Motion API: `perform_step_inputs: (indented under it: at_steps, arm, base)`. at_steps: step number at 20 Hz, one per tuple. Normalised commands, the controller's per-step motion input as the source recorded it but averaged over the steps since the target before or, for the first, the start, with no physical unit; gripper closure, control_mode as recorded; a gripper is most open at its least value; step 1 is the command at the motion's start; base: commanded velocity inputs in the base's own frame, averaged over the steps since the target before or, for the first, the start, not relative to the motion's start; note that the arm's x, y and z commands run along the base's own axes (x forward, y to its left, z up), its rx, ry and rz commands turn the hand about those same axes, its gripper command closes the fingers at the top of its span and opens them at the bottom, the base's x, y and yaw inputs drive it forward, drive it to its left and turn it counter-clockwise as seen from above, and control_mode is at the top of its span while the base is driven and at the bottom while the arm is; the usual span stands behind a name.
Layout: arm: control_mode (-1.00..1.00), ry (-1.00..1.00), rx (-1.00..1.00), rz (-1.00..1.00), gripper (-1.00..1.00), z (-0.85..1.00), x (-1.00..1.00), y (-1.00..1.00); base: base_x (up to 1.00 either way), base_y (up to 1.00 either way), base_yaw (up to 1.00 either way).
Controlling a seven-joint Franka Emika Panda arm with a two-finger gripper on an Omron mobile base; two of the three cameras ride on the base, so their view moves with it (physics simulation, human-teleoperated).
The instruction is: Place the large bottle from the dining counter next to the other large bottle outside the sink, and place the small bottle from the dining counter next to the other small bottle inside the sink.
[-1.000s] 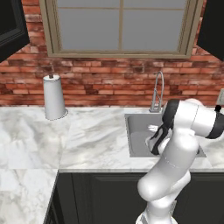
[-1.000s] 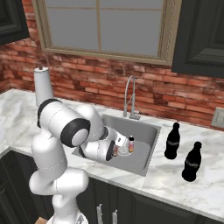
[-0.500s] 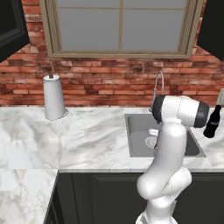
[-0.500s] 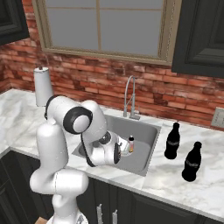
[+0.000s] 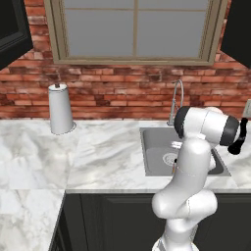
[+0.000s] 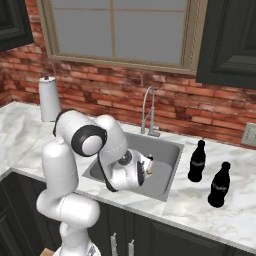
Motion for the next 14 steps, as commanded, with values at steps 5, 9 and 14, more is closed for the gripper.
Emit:
perform_step_inputs:
  at_steps: [5, 9, 14]
  arm:
    - [-1.0, -0.05, 0.0, 0.0, -1.0, 0.5, 0.0, 0.0]
    - [-1.0, 0.0, 0.0, -0.01, -1.0, 0.17, -0.03, 0.04]
    - [-1.0, 0.07, -0.04, 0.0, -1.0, 0.26, -0.07, 0.26]
  base:
    - [0.0, 0.0, 0.0]
    - [0.0, 0.0, 0.0]
    - [0.0, 0.0, 0.0]
